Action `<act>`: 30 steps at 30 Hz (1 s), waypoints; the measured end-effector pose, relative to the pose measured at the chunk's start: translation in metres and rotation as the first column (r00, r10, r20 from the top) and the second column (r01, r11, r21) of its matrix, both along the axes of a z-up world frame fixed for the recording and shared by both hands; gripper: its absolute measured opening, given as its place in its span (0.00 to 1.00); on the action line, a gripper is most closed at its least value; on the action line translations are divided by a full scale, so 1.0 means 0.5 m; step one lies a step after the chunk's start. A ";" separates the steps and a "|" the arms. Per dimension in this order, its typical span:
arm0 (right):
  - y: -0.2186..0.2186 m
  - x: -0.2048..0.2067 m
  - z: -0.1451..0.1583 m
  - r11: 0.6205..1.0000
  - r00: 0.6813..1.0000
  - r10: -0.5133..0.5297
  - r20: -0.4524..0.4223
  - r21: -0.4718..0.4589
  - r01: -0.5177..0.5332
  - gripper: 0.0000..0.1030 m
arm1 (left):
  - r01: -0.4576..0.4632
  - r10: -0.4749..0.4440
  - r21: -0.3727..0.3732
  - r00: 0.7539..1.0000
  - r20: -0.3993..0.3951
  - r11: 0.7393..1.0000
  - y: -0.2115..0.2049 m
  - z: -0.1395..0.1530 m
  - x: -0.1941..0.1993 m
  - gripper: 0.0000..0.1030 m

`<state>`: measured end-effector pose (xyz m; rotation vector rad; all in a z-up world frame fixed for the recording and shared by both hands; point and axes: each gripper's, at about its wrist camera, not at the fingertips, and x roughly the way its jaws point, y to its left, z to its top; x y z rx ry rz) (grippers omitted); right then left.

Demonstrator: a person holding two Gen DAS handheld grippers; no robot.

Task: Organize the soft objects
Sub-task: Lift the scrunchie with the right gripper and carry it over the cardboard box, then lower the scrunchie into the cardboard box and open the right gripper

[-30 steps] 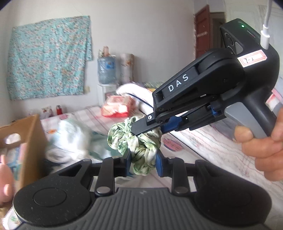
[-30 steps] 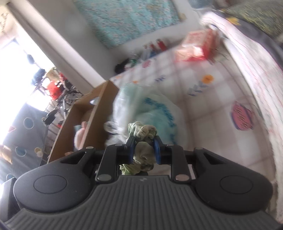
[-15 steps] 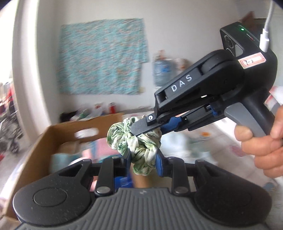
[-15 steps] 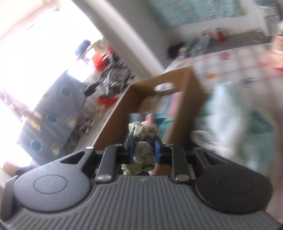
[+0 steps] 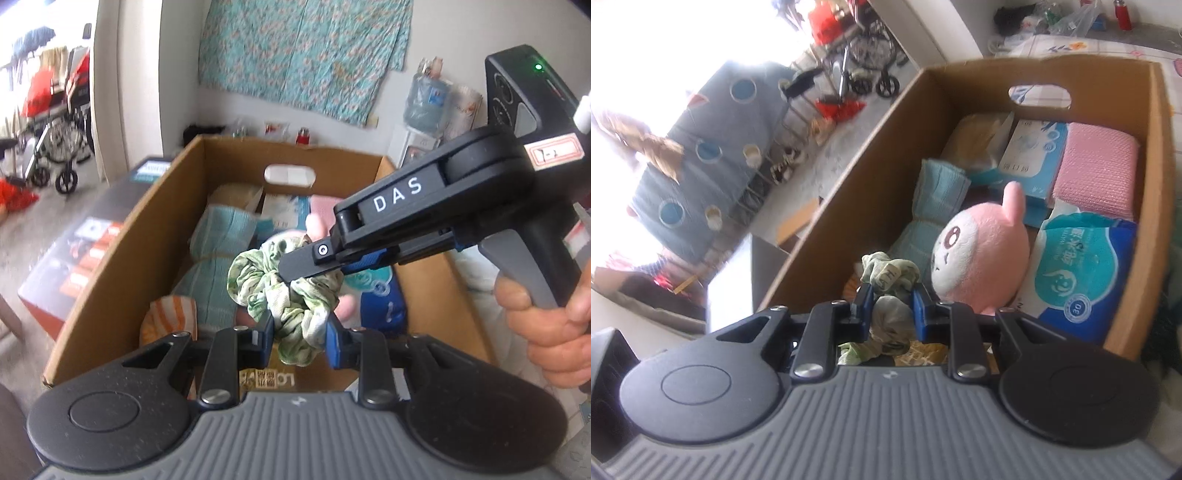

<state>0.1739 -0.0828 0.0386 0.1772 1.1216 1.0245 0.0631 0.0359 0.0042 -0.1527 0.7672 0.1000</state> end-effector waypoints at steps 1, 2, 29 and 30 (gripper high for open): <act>0.003 0.000 -0.004 1.000 1.000 0.004 0.008 -0.018 -0.003 0.21 | 0.003 -0.004 -0.013 1.000 -0.008 1.000 0.003 -0.004 0.001 0.28; 0.002 -0.001 -0.008 0.999 1.000 0.007 0.017 -0.033 -0.006 0.21 | 0.011 -0.011 -0.026 1.000 -0.015 1.000 0.003 -0.007 0.002 0.28; -0.043 -0.009 -0.029 0.996 1.000 0.016 -0.017 -0.093 -0.017 0.54 | -0.036 0.033 0.089 0.999 0.028 0.995 0.020 0.016 -0.057 0.70; -0.033 -0.011 -0.032 0.993 0.999 0.030 -0.016 -0.111 -0.032 0.55 | -0.045 0.042 0.102 0.999 0.031 0.994 0.025 0.017 -0.063 0.72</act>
